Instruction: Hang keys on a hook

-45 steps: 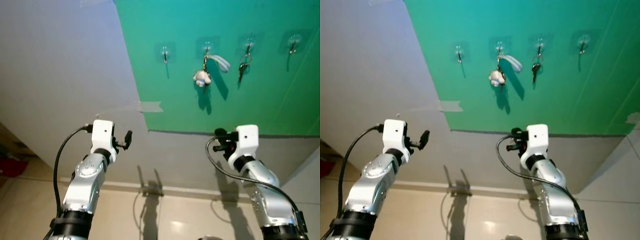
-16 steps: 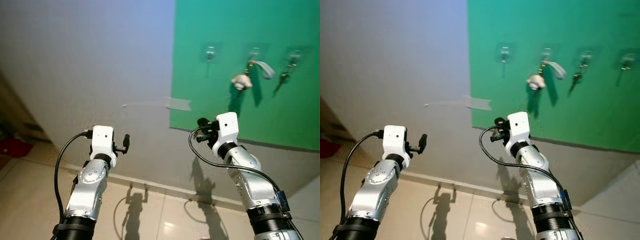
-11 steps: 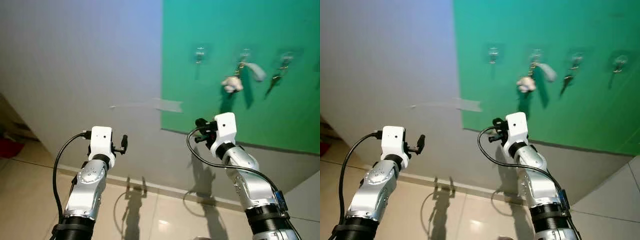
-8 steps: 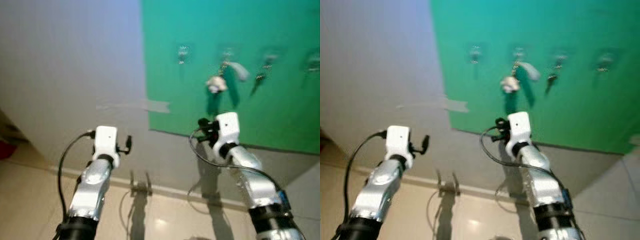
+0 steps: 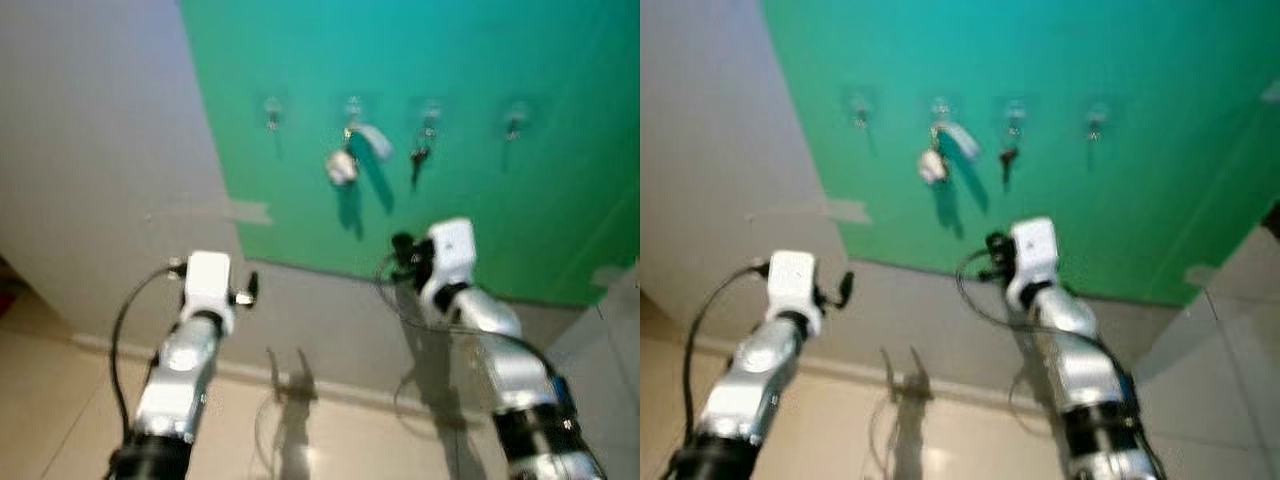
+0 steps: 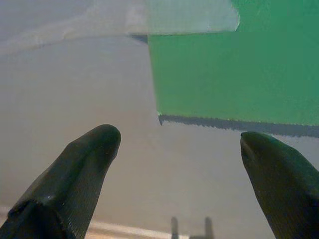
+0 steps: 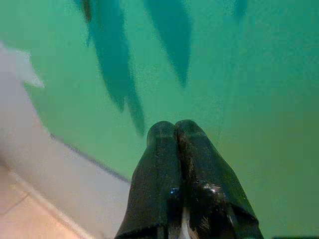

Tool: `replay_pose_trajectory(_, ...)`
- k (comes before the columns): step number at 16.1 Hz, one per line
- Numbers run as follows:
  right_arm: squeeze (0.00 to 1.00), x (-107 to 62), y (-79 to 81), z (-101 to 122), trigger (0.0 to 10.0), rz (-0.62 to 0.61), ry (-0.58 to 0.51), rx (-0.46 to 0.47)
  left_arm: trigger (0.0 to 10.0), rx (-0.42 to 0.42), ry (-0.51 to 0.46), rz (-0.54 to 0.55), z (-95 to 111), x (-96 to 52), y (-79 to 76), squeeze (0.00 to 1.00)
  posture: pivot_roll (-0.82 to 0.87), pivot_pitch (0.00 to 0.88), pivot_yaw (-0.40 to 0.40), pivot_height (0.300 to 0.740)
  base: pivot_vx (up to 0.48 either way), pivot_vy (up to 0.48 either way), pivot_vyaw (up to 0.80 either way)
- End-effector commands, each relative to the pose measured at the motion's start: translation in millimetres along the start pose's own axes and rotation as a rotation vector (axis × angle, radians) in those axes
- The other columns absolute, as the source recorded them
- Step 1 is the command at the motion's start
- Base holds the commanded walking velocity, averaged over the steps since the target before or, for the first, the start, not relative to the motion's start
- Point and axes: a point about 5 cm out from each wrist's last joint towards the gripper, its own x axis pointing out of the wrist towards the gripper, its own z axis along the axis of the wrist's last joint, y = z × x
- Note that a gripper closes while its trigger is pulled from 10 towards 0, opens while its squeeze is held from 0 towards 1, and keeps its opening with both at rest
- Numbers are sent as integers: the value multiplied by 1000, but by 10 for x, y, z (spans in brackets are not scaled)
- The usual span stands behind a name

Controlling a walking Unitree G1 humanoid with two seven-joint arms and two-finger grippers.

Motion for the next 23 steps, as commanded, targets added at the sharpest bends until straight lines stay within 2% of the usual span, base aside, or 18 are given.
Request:
replay_pose_trajectory(1,0,33,29,41,10000,15,-4,-9,10000,2,1,16,7,-5,32,0,-107,0,38,740,0,0,0)
replay_pose_trajectory(8,0,134,42,715,10000,62,-187,-61,10000,13,5,7,-15,-21,12,0,-104,0,37,740,0,0,0)
replay_pose_trajectory(11,0,138,-105,915,10000,39,-217,-89,10000,20,5,-1,-14,-13,1,0,-107,0,37,740,0,0,0)
replay_pose_trajectory(13,0,115,-255,952,10000,-6,-213,-101,10000,23,7,-2,-16,-14,5,0,-111,0,36,740,0,0,0)
replay_pose_trajectory(15,0,91,-324,893,10000,-22,-184,-100,10000,23,8,-4,-19,-15,-4,0,-112,0,35,740,0,0,0)
replay_pose_trajectory(17,0,81,-297,819,10000,-10,-158,-98,10000,24,10,-7,-27,-15,-6,0,-113,0,36,740,0,0,0)
replay_pose_trajectory(20,0,39,-150,769,10000,66,-136,-104,10000,26,11,-10,-26,-14,-11,0,-113,0,37,740,0,0,0)
replay_pose_trajectory(23,0,-63,-178,989,10000,93,-184,-101,10000,26,13,-6,-37,-19,3,0,-116,0,36,740,0,0,0)
